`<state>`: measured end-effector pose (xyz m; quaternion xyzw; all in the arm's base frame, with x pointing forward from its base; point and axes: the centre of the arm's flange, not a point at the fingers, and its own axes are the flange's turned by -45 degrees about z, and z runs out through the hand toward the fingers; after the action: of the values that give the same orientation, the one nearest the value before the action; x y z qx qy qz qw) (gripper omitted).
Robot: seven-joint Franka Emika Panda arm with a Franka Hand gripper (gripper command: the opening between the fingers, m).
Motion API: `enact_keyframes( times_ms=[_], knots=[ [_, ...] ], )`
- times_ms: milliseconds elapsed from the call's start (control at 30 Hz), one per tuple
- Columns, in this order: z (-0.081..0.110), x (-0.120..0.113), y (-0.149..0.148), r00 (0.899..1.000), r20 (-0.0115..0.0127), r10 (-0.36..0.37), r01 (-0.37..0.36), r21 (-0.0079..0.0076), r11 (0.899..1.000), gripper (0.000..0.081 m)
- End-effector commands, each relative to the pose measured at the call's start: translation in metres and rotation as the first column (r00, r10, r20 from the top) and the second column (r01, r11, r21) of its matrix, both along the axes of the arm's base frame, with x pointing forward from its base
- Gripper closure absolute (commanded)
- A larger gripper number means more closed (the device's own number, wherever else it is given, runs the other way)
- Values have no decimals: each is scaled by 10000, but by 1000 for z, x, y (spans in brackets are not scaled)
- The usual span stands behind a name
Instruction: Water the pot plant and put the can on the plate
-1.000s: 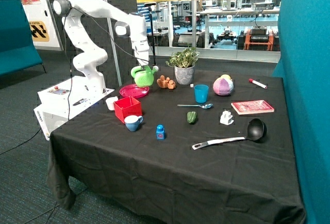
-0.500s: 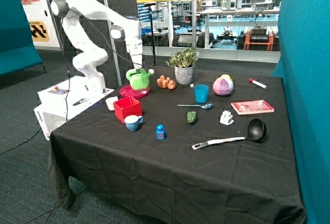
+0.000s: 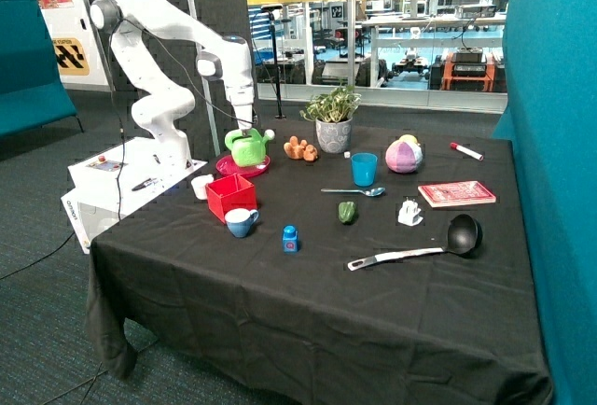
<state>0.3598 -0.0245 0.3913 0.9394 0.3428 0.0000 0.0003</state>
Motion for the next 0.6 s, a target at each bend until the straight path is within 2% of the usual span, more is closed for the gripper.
enact_keyframes(
  times_ms=[0, 267, 567],
  knots=[
    [-13, -9, -3, 9999, -2, -163, 163, 6, 9999, 808],
    [-20, -13, -6, 9997, -2, -256, 256, 6, 9997, 808],
    [-19, -12, -4, 9999, -2, -108, 108, 6, 9999, 808]
  ],
)
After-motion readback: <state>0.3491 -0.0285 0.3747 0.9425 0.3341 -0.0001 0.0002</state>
